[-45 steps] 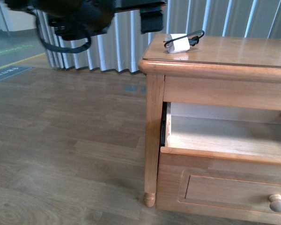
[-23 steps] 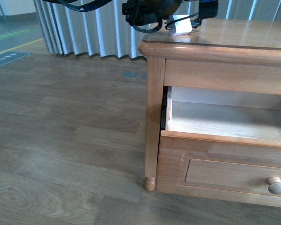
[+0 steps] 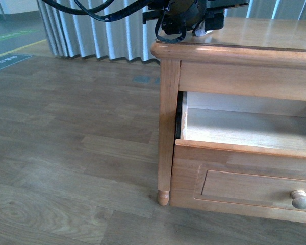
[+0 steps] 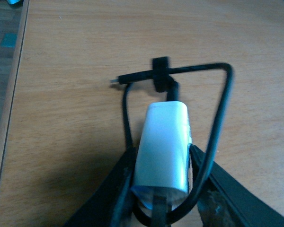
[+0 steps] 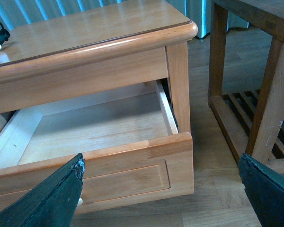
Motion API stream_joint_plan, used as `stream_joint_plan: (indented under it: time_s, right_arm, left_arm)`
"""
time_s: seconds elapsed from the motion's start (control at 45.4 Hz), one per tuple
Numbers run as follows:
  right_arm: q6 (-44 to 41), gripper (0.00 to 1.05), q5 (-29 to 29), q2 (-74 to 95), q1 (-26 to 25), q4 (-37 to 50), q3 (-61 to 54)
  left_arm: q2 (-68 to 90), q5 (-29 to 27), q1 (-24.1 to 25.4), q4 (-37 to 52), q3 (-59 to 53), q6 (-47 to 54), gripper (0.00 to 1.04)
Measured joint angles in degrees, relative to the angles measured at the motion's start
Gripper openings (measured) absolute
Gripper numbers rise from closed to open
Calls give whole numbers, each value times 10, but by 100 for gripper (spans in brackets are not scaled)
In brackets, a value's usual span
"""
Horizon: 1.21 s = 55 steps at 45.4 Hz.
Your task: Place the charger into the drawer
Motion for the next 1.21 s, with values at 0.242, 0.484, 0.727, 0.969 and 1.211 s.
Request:
stream_joint_plan:
  time_s: [0.242, 0.484, 0.727, 0.969, 1.211]
  right_arm:
    - [0, 96, 0, 0, 0, 0, 0]
    - [0, 96, 0, 0, 0, 0, 0]
    - [0, 96, 0, 0, 0, 0, 0]
    - [0, 96, 0, 0, 0, 0, 0]
    - [0, 96, 0, 0, 0, 0, 0]
  left_arm:
    - [-19, -3, 2, 29, -38, -16, 25]
    - [-90, 10, -13, 96, -159, -28, 24]
    - [-167, 53, -79, 176, -288, -31, 24]
    - [-202, 82, -148, 204, -367, -33, 24]
    - [-203, 74, -155, 205, -387, -36, 24]
